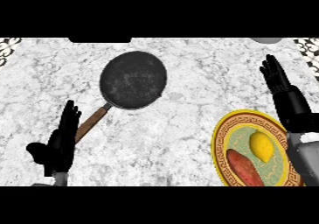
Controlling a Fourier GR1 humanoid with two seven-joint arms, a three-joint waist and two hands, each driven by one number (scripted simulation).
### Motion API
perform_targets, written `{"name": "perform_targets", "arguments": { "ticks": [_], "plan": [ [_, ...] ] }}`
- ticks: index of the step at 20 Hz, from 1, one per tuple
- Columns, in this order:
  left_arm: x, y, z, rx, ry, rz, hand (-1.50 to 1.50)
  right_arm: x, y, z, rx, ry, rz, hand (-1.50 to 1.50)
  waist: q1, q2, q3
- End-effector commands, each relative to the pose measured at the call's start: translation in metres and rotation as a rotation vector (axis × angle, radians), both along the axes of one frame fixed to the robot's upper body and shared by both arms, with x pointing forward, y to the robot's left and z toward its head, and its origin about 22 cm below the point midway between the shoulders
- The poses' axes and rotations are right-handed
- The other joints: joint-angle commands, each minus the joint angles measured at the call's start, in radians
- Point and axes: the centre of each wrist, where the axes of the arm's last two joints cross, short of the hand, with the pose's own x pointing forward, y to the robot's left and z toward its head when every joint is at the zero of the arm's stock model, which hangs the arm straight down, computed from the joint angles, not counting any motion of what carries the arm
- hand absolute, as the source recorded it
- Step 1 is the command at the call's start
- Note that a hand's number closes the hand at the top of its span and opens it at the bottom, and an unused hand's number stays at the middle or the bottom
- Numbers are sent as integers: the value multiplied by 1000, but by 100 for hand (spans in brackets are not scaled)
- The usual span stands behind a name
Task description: Pick the lemon from the plate and place it in the pan
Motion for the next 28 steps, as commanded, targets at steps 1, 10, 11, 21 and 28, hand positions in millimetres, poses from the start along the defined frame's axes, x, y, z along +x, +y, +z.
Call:
{"name": "perform_targets", "arguments": {
  "ticks": [1, 10, 11, 21, 28],
  "plan": [
    [5, 29, 17, 75, 29, 30, 0, 6, -15, -2, 43, -25, 68, -150, -4, 11, -6],
    [-1, 105, 18, 304, 284, 151, 0, -20, -72, 3, -55, -44, -328, 150, -91, 13, -2],
    [3, 112, 26, 317, 293, 153, 0, -17, -45, -4, 288, -53, -255, 150, -80, 8, 1],
    [27, 105, 41, 292, 329, 66, 0, -109, -87, 18, -64, -145, -33, -150, -32, 7, -8],
    [27, 102, 35, 331, 310, 74, 0, -93, -99, 106, -553, 54, -52, -150, -20, 8, -12]
  ]
}}
